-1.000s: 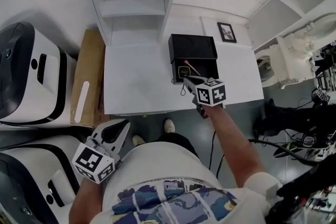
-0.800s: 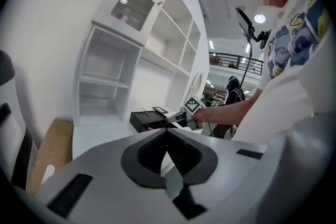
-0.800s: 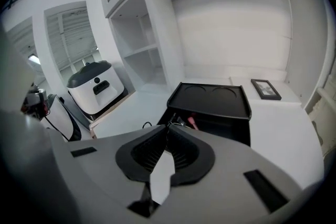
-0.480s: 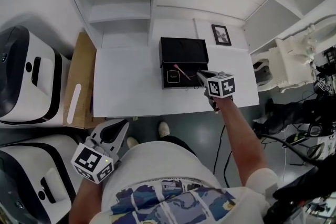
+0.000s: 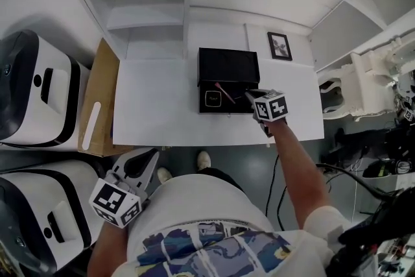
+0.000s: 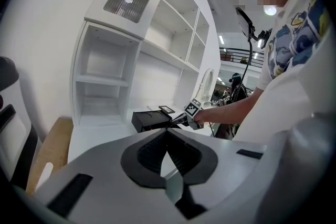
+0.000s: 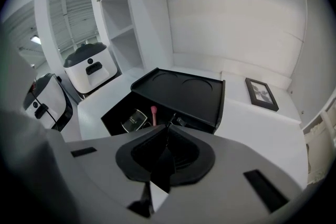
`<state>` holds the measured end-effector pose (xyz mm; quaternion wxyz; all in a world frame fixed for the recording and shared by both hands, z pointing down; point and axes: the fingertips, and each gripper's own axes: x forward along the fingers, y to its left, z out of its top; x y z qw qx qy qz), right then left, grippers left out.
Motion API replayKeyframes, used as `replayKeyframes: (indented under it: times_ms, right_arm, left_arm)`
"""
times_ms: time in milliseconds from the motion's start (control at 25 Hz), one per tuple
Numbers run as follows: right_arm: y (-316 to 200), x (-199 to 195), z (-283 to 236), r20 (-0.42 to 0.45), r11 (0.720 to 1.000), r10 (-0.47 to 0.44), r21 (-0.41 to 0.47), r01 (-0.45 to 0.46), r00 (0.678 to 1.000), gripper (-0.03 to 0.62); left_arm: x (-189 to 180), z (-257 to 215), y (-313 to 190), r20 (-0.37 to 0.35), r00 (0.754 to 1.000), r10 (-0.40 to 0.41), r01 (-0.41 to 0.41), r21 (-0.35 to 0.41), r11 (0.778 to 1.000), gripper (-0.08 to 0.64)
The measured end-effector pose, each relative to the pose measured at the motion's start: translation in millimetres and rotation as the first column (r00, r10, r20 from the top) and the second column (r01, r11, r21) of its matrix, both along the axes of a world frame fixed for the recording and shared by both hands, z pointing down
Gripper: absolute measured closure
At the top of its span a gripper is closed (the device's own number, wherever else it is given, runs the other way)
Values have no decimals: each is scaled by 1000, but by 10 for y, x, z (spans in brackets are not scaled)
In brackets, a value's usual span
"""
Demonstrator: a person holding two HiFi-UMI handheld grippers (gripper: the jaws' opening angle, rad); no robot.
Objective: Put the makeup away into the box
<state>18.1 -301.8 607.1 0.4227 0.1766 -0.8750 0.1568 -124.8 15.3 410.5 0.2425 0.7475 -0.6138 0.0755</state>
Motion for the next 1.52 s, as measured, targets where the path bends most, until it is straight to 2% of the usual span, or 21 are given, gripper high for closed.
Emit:
replayKeyframes:
  times_ms: [360,840,1000,1160,1520]
  right_arm:
    - [-87,12,188,-75,997,-78,4,78,994,554]
    - [-133,46,463,-206,976,-210,13,217,956,554]
    - [-102,26,520,-210,968,-242,9,249,947,554]
    - [-59,33,529,-247,955,-274,44,293,929,553]
    - [46,21,506,-254,929,-324,96,358,911,552]
  left_arm:
    - [109,-19,-214,13,1000,-11,12,-21,1000,546]
    - [254,-1,-410,25,1000,-17,18,-47,999,546]
    - [294,-3,-463,30,999,-22,24,-51,998,546]
    - [340,-8,-511,31,999,-28,29,-56,998,546]
    - [503,17,-619,35,999,-16,19,-69,997,546]
